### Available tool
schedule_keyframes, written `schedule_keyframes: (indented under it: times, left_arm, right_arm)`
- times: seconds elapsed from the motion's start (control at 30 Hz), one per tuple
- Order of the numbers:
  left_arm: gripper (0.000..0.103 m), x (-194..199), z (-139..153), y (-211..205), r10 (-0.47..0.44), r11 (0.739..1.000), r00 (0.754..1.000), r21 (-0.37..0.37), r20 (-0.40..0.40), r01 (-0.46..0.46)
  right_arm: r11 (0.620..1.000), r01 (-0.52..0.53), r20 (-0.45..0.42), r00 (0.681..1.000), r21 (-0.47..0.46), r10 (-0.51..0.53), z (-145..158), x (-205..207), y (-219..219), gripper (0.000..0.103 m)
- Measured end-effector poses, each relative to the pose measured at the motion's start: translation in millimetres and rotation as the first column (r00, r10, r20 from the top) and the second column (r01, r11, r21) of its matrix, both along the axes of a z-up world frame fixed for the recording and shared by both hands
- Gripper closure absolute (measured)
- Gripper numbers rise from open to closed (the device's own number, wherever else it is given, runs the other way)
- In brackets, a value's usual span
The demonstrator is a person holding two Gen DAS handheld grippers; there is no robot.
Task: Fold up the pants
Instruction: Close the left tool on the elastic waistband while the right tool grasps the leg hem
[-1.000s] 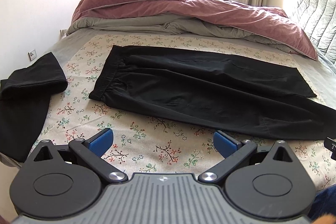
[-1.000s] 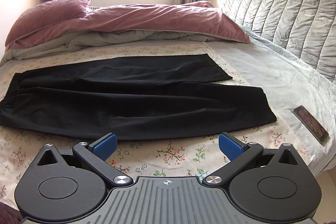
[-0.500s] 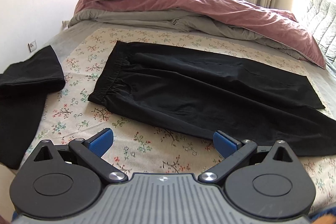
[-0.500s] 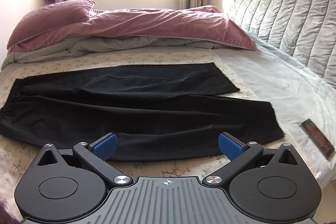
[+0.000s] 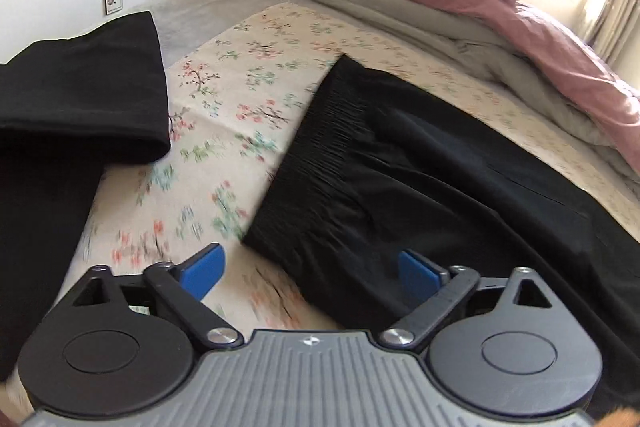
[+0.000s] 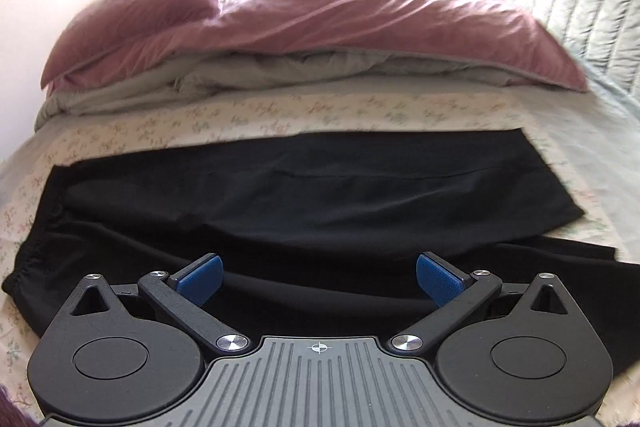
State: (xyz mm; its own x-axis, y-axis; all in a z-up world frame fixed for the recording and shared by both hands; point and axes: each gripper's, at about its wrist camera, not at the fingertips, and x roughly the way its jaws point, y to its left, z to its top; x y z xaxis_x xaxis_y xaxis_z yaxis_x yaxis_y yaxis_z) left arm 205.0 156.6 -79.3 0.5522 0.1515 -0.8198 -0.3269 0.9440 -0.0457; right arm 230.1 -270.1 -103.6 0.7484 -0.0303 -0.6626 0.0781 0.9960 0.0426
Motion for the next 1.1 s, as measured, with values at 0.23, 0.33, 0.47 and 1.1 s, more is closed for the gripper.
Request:
schedule_keyframes:
  times: [0.23,0.33,0.47,1.1]
  left_arm:
    - [0.013,32.5,-51.4,14.3,0.042,0.993,0.998,-0.104,-0.052,-0.047]
    - [0.019,39.5,-55.5,5.5,0.004,0.999,0.999,-0.037,-0.045,-0.006]
    - [0.047,35.8,-53.2,10.1,-0.009,0.999,1.0,-0.048,-0.001,0.009]
    - [0.066,15.9,-20.8,57.7,0.076,0.996,0.996,0.045,0.051,-0.078]
  right_arm:
    - [0.991,-0.12,-0.193,0.973,0.054,0.128,-57.5,29.2,23.9,0.0]
    - [0.991,-0.128,-0.16,0.98,-0.026,0.122,-53.1,22.5,30.2,0.0]
    - [0.993,-0.121,-0.193,0.974,-0.013,0.116,-56.6,19.0,31.4,0.0]
    - [1.0,-0.011,-0.19,0.982,0.007,0.012,-47.4,2.4,-22.7,0.0]
